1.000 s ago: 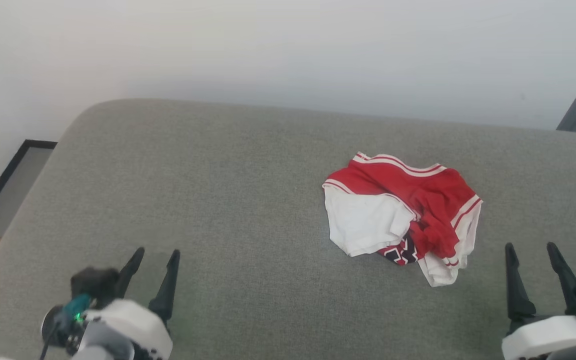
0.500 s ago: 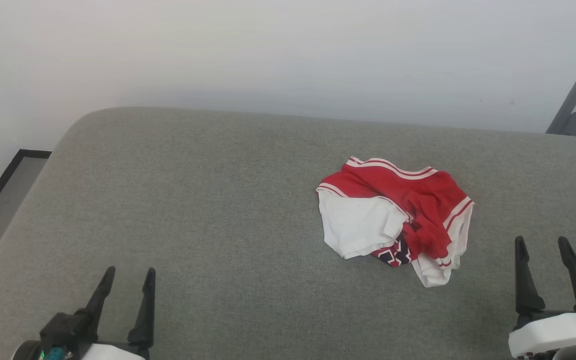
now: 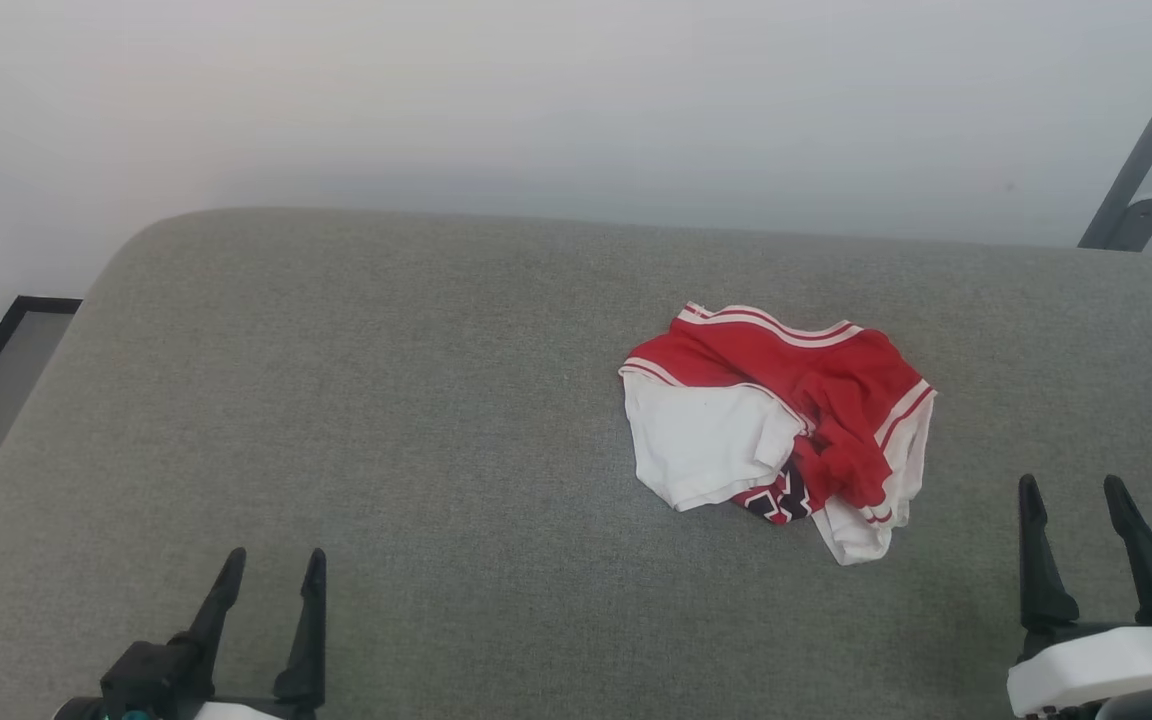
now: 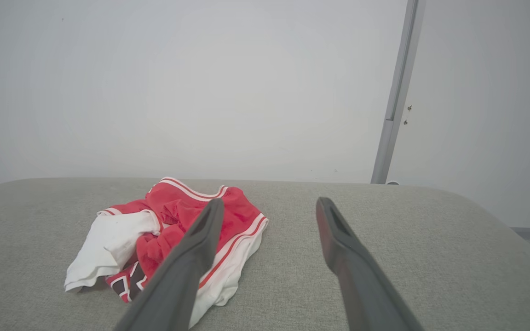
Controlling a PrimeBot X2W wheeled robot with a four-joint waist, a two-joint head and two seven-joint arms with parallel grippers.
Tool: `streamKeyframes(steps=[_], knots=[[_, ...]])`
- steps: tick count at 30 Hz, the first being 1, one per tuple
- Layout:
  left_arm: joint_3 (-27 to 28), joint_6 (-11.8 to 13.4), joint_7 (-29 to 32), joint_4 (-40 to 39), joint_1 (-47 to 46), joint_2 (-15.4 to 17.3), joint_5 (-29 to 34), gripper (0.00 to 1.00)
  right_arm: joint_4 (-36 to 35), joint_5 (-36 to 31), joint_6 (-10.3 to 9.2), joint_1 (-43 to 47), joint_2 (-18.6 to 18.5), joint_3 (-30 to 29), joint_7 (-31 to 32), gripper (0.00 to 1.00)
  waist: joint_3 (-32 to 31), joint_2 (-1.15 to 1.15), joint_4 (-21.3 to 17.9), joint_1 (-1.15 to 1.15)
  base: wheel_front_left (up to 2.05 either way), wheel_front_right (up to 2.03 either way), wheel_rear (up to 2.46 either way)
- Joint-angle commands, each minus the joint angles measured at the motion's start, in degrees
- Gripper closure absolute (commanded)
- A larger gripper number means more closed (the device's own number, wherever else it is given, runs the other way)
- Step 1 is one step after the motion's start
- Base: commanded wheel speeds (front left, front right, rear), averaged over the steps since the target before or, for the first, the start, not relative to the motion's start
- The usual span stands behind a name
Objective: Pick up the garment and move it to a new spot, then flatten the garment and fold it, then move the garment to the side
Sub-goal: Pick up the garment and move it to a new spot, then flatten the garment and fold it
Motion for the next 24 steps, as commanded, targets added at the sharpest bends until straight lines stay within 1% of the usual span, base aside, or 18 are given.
streamKeyframes(steps=[1, 9, 11, 13, 15, 18, 22, 24], knots=[[0.42, -0.39, -0.28, 0.11, 0.43, -0.27, 0.96, 0.0, 0.29, 0.1, -0.05, -0.83, -0.07, 0.21, -0.07, 0.0, 0.01, 0.0, 0.03, 0.0, 0.0, 0.0, 0.0], [1.39, -1.29, -0.28, -0.11, 0.56, -1.63, 1.91, 0.0, 2.3, 0.21, -0.04, -0.71, -0.84, 1.33, -0.07, 0.0, -0.05, 0.0, 0.37, 0.0, 0.0, 0.0, 0.0], [1.62, -1.38, -0.28, -0.1, 0.74, -2.02, 2.1, 0.0, 4.3, 0.66, -0.04, -1.05, -1.72, 2.84, 0.31, 0.0, 0.21, 0.0, 0.52, 0.0, 0.0, 0.0, 0.0], [1.71, -1.42, -0.28, 0.01, 0.64, -2.5, 2.29, 0.0, 6.0, 1.1, -0.04, -1.82, -3.65, 6.4, 2.34, 0.0, 0.61, 0.0, 0.68, 0.0, 0.0, 0.0, 0.0], [1.71, -1.58, -0.28, 0.06, 0.11, -2.93, 2.37, 0.0, 7.07, 3.26, -0.07, -2.65, -5.56, 9.6, 5.79, 0.0, 1.17, 0.0, 0.86, 0.0, 0.0, 0.0, 0.0], [1.4, -1.76, -0.28, -0.01, -1.06, -3.46, 2.4, 0.0, 6.93, 6.84, -0.07, -3.95, -9.96, 15.76, 12.97, 0.0, 2.37, 0.0, 1.2, 0.0, 0.0, 0.0, 0.0], [0.58, -1.9, -0.28, 0.27, -2.47, -4.44, 2.3, 0.0, 4.76, 10.84, -0.07, -6.15, -17.34, 22.81, 25.13, 0.0, 4.44, 0.0, 1.93, 0.0, 0.0, 0.0, 0.0], [0.02, -1.94, -0.28, 0.6, -3.09, -4.83, 2.08, 0.0, 3.32, 13.16, -0.07, -7.3, -20.24, 24.46, 30.77, 0.0, 5.48, 0.0, 2.52, 0.0, 0.0, 0.0, 0.0]])
